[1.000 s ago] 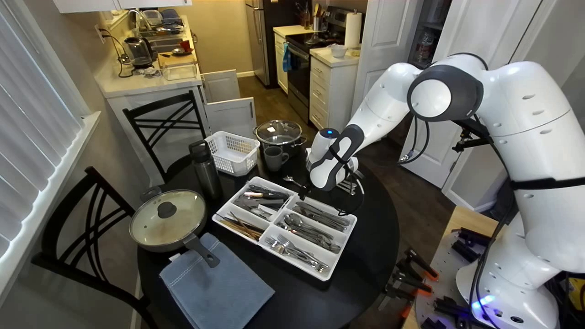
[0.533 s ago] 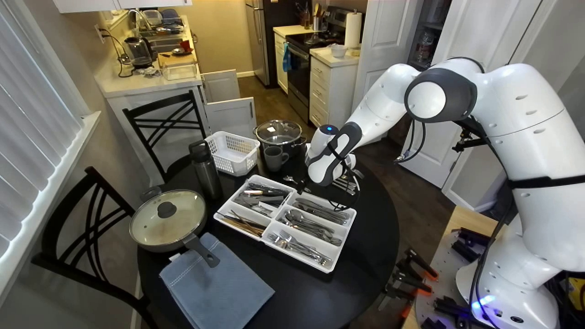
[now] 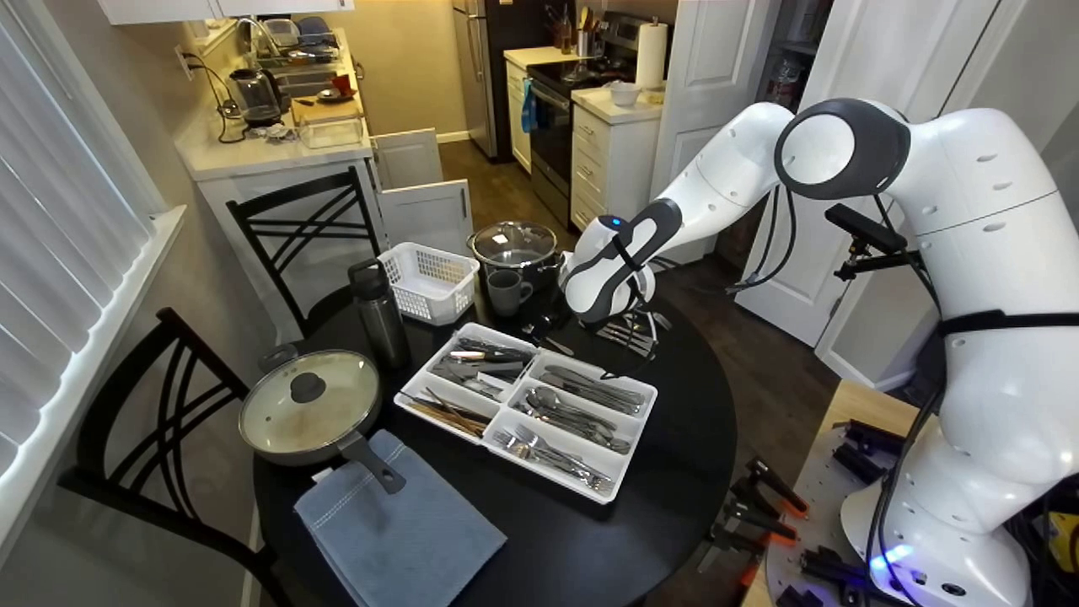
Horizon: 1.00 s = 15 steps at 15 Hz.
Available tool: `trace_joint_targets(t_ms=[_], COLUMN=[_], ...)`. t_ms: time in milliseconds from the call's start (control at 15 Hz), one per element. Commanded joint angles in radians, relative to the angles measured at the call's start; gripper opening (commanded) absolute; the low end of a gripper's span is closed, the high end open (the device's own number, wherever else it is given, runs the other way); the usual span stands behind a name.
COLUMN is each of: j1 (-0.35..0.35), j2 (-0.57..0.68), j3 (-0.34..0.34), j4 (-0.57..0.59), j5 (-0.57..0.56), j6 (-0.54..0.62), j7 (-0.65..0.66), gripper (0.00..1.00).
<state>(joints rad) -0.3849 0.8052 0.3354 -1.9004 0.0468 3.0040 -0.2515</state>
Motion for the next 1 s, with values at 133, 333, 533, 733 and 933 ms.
trace_joint_targets(t_ms=[133, 333, 533, 733, 933], j1=[0.099, 0.145, 0.151, 0.154, 0.192], j2=[-0.03, 0.006, 0.059, 0.111, 0.135], j3=[-0.158, -0.217, -0.218, -0.218, -0.263], j4=[-0.016, 0.017, 0.067, 0.137, 0.227], j5=[-0.039, -0.054, -0.052, -0.046, -0.034], j6=[0.077, 0.062, 0.021, -0.032, -0.146], j7=[0.019, 0.025, 0.017, 0.019, 0.059], gripper=[1.0, 1.0, 1.0, 1.0, 1.0])
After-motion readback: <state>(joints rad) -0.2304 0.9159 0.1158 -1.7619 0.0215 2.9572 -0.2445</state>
